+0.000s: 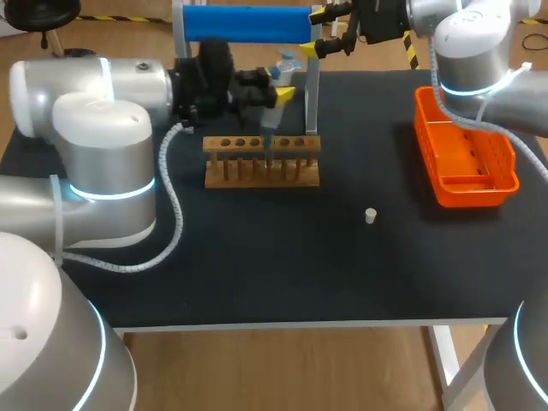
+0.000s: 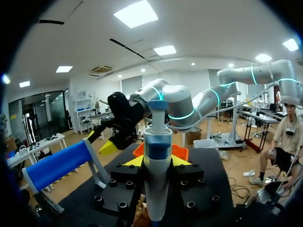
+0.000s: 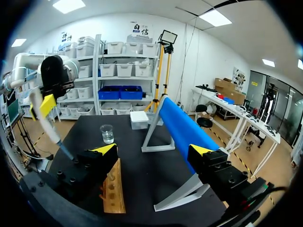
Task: Invert the test tube, pick up the pipette, mount the tip to pipette, aspirate from beaker and dispense into the tube, eject the tip, return the pipette, and cap with the stopper.
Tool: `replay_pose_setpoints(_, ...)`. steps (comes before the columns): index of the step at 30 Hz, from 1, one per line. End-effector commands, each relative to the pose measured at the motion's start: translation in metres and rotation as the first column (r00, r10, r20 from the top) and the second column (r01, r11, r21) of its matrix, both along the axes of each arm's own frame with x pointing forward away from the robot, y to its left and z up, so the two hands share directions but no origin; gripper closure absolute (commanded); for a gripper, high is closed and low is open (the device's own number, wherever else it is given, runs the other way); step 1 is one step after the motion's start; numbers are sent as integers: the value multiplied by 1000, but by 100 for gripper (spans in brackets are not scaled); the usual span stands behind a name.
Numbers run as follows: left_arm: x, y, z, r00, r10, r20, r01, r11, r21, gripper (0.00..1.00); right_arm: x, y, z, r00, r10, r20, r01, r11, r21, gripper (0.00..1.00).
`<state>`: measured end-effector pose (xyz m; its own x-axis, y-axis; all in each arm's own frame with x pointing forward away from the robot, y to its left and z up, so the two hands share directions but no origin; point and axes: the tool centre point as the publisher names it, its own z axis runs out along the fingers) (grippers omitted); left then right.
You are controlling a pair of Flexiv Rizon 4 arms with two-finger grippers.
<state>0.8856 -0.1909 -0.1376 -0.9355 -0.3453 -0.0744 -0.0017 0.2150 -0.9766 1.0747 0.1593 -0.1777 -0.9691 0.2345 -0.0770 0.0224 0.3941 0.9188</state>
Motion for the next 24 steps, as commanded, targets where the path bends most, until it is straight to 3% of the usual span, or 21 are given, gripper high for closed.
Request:
replay_pose_setpoints(1,0,39,9,999,34,1,-34,999,21,100,0,-1,1,1000,1,-1,-1,1000,-1,0)
replay_pose_setpoints(10,31,77,8,984,176,0,-176,981,77,100,0,-1,1,1000,1,-1,-1,1000,-1,0)
replay_pose_setpoints(24,89,84,-7,946,324,-23,-319,941,113,100,0,-1,1,1000,1,-1,-1,1000,-1,0)
